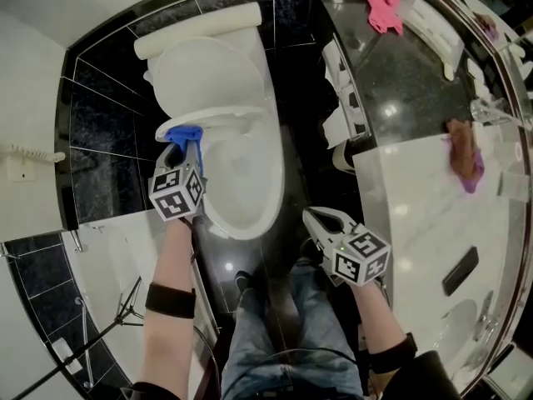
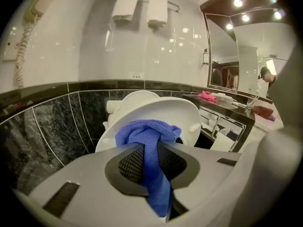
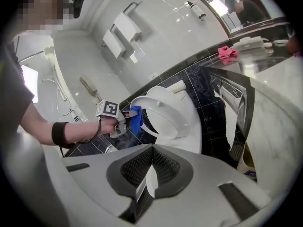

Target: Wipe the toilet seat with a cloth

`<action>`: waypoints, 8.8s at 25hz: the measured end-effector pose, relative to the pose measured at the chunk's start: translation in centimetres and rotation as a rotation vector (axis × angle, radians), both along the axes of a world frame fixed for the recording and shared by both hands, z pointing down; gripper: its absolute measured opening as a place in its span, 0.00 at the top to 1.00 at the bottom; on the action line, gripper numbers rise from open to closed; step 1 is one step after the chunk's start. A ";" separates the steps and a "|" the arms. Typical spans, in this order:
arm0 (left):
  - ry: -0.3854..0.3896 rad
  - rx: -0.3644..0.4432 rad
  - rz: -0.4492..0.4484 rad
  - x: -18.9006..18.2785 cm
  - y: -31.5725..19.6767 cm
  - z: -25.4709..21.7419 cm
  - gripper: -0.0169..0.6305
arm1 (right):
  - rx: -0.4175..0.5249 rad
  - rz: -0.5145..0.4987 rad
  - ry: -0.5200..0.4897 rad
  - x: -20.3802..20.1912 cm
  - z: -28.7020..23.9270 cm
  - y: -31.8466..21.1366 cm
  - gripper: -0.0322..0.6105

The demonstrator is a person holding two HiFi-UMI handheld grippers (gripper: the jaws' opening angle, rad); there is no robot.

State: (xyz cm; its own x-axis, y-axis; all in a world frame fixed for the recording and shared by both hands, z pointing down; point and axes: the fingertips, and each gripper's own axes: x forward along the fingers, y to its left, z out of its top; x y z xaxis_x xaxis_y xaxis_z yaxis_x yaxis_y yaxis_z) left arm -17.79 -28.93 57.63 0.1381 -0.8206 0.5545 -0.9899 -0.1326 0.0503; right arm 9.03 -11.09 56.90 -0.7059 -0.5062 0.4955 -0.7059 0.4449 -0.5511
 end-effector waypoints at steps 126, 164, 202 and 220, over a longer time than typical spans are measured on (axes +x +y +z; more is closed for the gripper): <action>-0.238 -0.160 0.976 47.9 2.3 -11.3 0.86 | 0.138 0.281 0.293 25.0 -11.3 -4.6 0.95; -0.217 -0.111 0.910 42.9 5.1 -14.9 0.93 | 0.164 0.253 0.290 21.8 -12.7 -2.4 0.95; 0.040 0.067 0.021 -4.8 43.1 -29.6 0.97 | 0.301 -0.026 0.282 0.3 -23.9 20.9 0.95; 0.028 0.104 -0.044 -3.3 49.0 -31.0 0.97 | 0.342 -0.035 0.307 3.3 -26.1 23.7 0.94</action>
